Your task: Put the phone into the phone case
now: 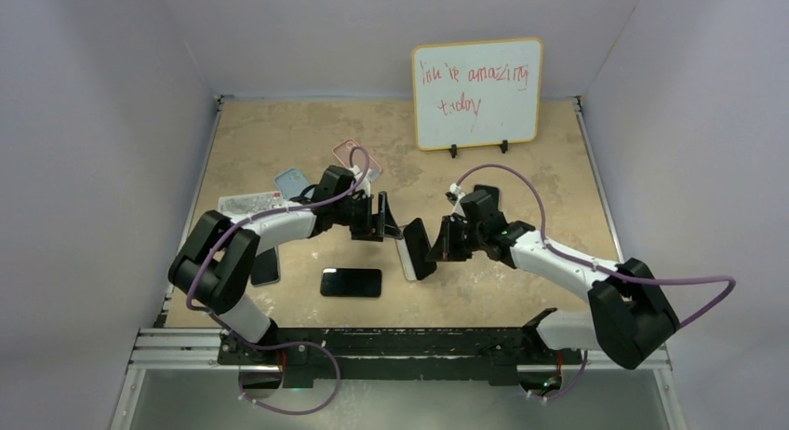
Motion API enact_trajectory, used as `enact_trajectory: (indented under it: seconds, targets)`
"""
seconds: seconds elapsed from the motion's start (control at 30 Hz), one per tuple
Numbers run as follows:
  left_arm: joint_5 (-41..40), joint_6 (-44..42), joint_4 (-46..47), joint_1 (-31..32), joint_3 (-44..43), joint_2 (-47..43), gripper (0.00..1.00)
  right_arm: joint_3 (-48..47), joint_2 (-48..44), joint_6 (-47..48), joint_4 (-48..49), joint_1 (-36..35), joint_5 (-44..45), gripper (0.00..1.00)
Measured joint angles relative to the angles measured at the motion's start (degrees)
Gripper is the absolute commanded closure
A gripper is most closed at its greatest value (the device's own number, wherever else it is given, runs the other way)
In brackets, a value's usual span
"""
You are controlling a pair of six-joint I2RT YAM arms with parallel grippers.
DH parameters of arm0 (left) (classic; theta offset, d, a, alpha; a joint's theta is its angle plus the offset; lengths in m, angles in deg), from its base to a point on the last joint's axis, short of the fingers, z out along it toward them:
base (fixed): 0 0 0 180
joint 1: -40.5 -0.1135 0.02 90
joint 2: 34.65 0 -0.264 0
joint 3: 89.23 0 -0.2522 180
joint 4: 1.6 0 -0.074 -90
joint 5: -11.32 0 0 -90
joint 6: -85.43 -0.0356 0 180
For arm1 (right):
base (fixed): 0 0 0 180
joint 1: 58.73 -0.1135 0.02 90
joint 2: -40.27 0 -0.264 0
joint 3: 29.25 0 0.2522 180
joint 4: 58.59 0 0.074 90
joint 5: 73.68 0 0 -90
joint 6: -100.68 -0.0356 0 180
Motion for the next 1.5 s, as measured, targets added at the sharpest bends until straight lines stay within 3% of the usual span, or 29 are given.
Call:
enact_trajectory:
  seconds: [0.73, 1.13, 1.3, 1.5]
  targets:
    - [0.15, 1.55, 7.80, 0.48, 1.07, 8.70, 0.49, 1.36, 9.99, 1.11, 13.22, 3.21, -11.08, 1.00]
    - [0.98, 0.90, 9.75, 1.29, 1.11, 9.84, 0.57, 1.40, 12.94, 0.72, 15.37, 4.07, -14.23, 1.00]
    - [0.90, 0.59, 9.66, 1.29, 1.11, 9.84, 0.57, 1.20, 13.33, 0.13, 14.71, 4.24, -13.68, 0.90]
    - [0.92, -0.70, 8.81, 1.31, 0.94, 9.84, 0.57, -0.57, 12.85, 0.35, 10.19, 3.23, -9.57, 0.70]
